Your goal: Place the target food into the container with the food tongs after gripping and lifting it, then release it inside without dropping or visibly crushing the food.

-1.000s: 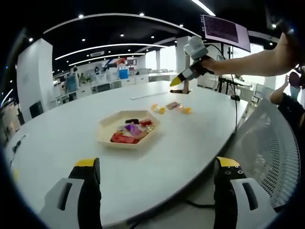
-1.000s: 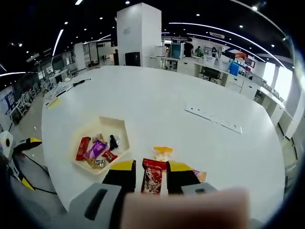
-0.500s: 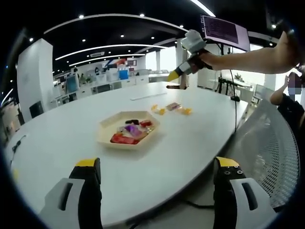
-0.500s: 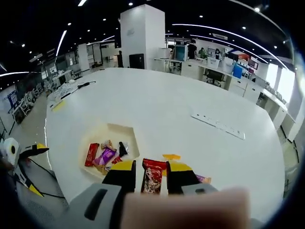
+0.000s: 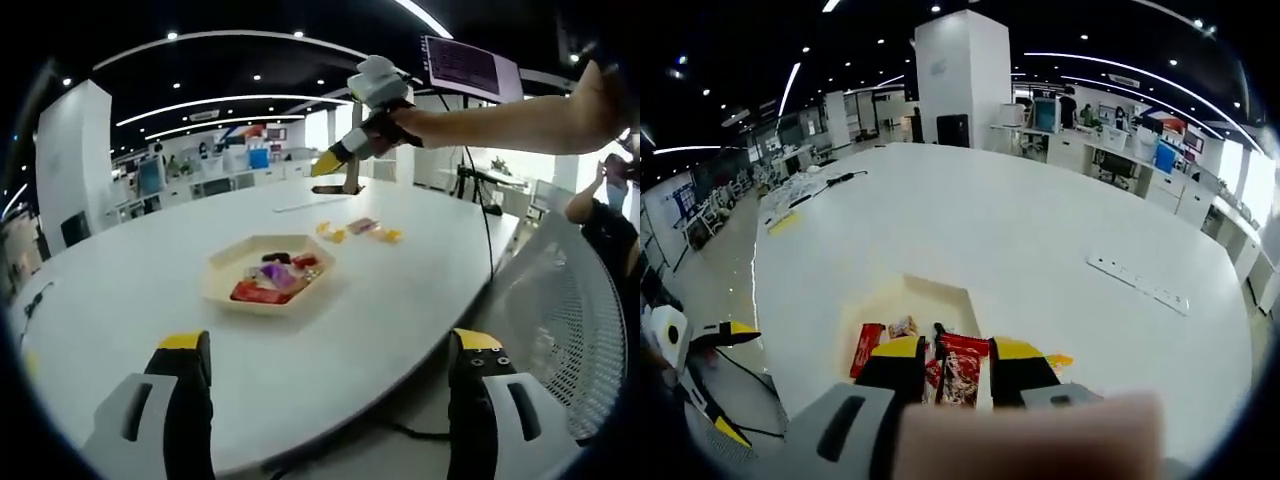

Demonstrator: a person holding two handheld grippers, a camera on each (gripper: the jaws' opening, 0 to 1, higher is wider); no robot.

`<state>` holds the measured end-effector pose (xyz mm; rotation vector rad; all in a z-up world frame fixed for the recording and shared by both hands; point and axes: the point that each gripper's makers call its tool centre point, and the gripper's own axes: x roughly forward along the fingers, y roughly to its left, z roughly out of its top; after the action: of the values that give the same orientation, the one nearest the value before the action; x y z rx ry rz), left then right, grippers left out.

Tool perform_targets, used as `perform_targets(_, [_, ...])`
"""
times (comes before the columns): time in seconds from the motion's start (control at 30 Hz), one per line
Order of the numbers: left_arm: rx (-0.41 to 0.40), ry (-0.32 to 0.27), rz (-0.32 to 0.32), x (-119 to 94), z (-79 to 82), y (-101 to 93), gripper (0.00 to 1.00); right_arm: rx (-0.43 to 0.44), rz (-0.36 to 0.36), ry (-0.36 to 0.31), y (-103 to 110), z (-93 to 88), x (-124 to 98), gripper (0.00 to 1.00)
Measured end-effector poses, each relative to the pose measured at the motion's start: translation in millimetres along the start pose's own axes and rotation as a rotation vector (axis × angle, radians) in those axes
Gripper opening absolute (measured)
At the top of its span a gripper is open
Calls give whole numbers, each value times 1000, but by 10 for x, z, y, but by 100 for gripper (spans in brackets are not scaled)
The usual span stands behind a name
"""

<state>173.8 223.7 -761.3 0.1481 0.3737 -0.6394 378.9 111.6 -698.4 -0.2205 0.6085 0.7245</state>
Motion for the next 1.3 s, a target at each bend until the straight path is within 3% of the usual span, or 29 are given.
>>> perform_targets(0.27, [-1,5,4,1,-9,4,97,-32,69,-18,304,278,253,24])
perform_targets(0.5, [-1,11,12,-3,-16,18,97,-44,102,-18,427,382,408,24])
perform_targets(1.0, [-6,20,21,-8,-38,33,96,-81,147,-76,611,585,574,28])
perform_targets(1.3, [-6,25,20,-8,-45,32,96,-78,141,-80,524,594,527,28])
